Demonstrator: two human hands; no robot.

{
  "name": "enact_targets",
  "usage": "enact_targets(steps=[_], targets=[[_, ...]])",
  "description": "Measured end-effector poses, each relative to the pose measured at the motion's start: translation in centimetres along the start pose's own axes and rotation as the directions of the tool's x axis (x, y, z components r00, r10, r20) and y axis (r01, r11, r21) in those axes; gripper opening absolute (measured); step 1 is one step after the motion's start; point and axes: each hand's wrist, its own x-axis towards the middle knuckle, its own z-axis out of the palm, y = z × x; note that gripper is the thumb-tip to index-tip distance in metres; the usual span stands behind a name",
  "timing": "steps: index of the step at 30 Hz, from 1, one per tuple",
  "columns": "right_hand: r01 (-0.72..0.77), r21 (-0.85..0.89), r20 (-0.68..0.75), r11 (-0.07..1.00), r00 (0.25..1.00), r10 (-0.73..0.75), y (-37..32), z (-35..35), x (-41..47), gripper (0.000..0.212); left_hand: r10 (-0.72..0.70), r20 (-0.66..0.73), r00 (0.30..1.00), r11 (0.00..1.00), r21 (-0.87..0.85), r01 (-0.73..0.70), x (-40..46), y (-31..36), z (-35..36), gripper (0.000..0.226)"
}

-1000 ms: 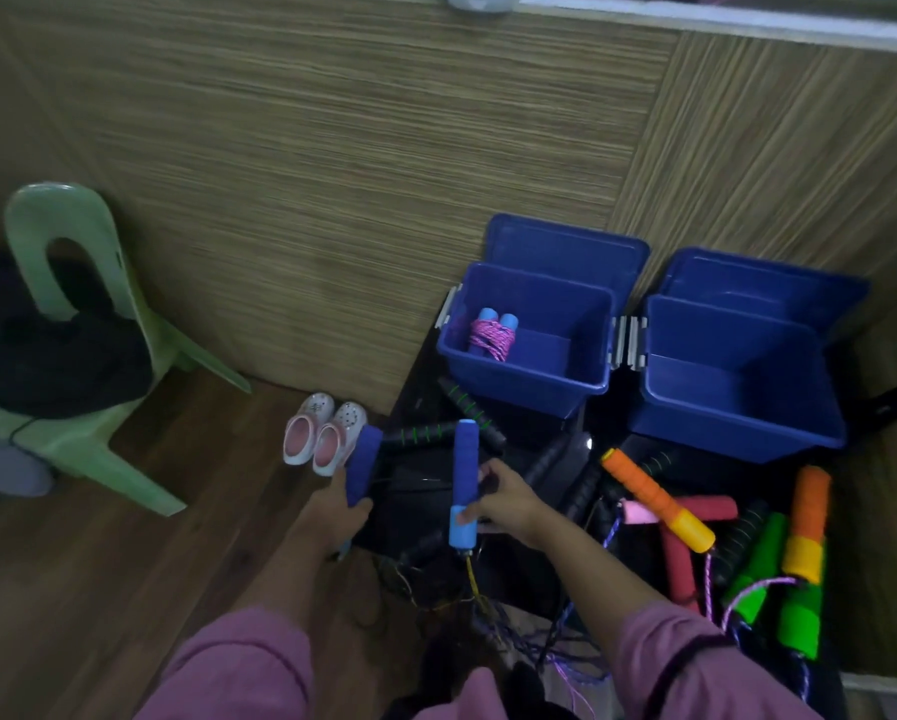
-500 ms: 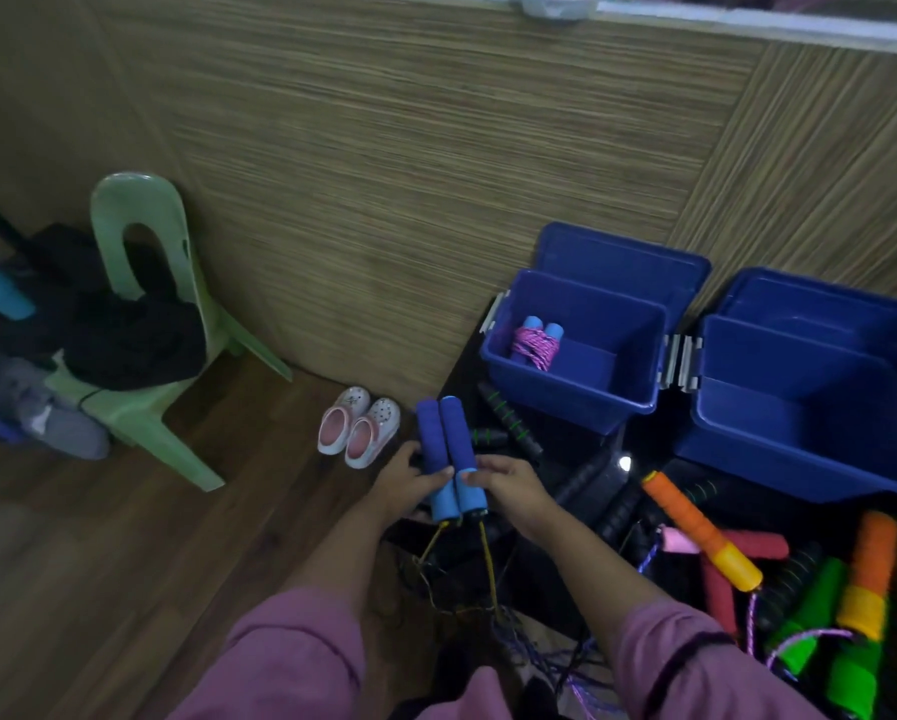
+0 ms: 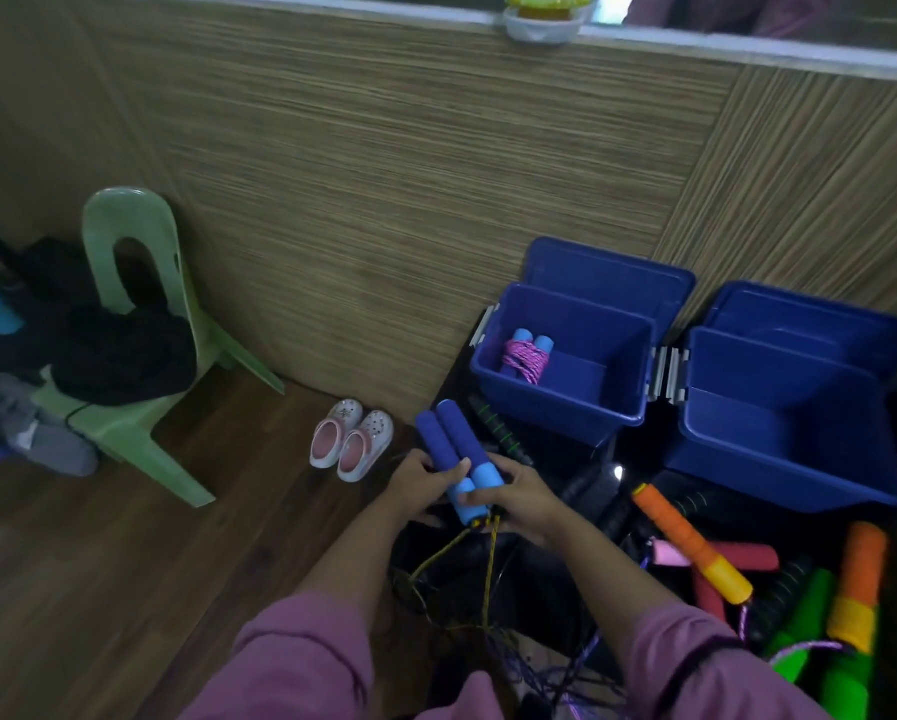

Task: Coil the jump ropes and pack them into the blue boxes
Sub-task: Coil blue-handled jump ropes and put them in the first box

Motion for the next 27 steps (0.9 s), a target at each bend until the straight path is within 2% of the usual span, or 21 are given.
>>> enact_targets(steps=[2, 3, 4, 5, 6, 7, 8, 10, 12, 14, 16, 18, 20, 23, 25, 27], targets=[[-0.024, -0.03, -0.001, 0.999, 1.0, 0.024, -0.3, -0.5, 0.0, 0.059, 0.148, -0.136, 0.98, 0.975, 0.187, -0.121, 0.2, 0.1, -0.3, 0.096], [-0.042, -0.052, 0.009, 0.998, 0.999, 0.042, -0.6, -0.8, 0.0, 0.057, 0.283, -0.205, 0.937, 0.927, 0.309, -0.213, 0.2, 0.2, -0.6, 0.104], [-0.059, -0.078, 0.027, 0.995, 0.998, 0.061, -0.9, -1.0, -0.1, 0.055, 0.46, -0.217, 0.861, 0.824, 0.467, -0.322, 0.2, 0.4, -1.0, 0.105], [-0.074, -0.104, 0.047, 0.992, 0.996, 0.079, -1.2, -1.3, -0.1, 0.053, 0.624, -0.126, 0.771, 0.648, 0.636, -0.42, 0.1, 0.7, -1.5, 0.105], [-0.083, -0.123, 0.062, 0.989, 0.994, 0.091, -1.6, -1.5, -0.2, 0.05, 0.721, 0.045, 0.691, 0.422, 0.763, -0.49, 0.0, 1.2, -2.0, 0.103], [-0.089, -0.141, 0.068, 0.986, 0.993, 0.099, -2.0, -1.7, -0.2, 0.049, 0.733, 0.233, 0.639, 0.205, 0.82, -0.534, -0.1, 1.8, -2.3, 0.102], [-0.095, -0.161, 0.072, 0.982, 0.992, 0.107, -2.5, -2.0, -0.3, 0.047, 0.69, 0.394, 0.607, 0.03, 0.823, -0.568, 0.0, 2.1, -2.5, 0.1], [-0.101, -0.209, 0.086, 0.973, 0.989, 0.121, -3.4, -2.5, -0.3, 0.043, 0.608, 0.573, 0.549, -0.163, 0.767, -0.62, 0.9, 2.1, -2.8, 0.097], [-0.096, -0.255, 0.114, 0.962, 0.985, 0.128, -4.3, -2.9, -0.5, 0.039, 0.585, 0.64, 0.499, -0.281, 0.737, -0.615, 1.6, 1.8, -2.6, 0.091], [-0.083, -0.292, 0.132, 0.953, 0.983, 0.126, -4.9, -3.1, -0.5, 0.039, 0.654, 0.612, 0.444, -0.321, 0.756, -0.57, 2.1, 1.6, -2.3, 0.079], [-0.048, -0.261, 0.11, 0.964, 0.991, 0.079, -5.1, -3.2, -0.2, 0.046, 0.731, 0.546, 0.41, -0.283, 0.789, -0.546, 2.2, 1.6, -2.0, 0.07], [-0.001, -0.141, 0.051, 0.99, 0.999, 0.009, -5.0, -3.3, 0.2, 0.057, 0.771, 0.484, 0.414, -0.242, 0.824, -0.513, 2.3, 1.6, -1.8, 0.067], [0.073, -0.107, -0.006, 0.992, 0.997, -0.074, -4.7, -3.5, 0.4, 0.065, 0.775, 0.435, 0.458, -0.221, 0.866, -0.449, 2.2, 1.7, -1.6, 0.068], [0.139, -0.312, -0.05, 0.94, 0.985, -0.162, -4.3, -3.9, 0.3, 0.071, 0.755, 0.388, 0.529, -0.199, 0.904, -0.38, 1.8, 1.8, -1.0, 0.071], [0.153, -0.413, -0.057, 0.898, 0.98, -0.193, -4.1, -4.4, 0.5, 0.076, 0.744, 0.358, 0.564, -0.155, 0.914, -0.376, 1.7, 1.8, -0.6, 0.071], [0.154, -0.417, -0.069, 0.896, 0.977, -0.2, -4.1, -4.7, 0.5, 0.08, 0.719, 0.358, 0.596, -0.098, 0.901, -0.423, 1.7, 1.7, -0.6, 0.07]])
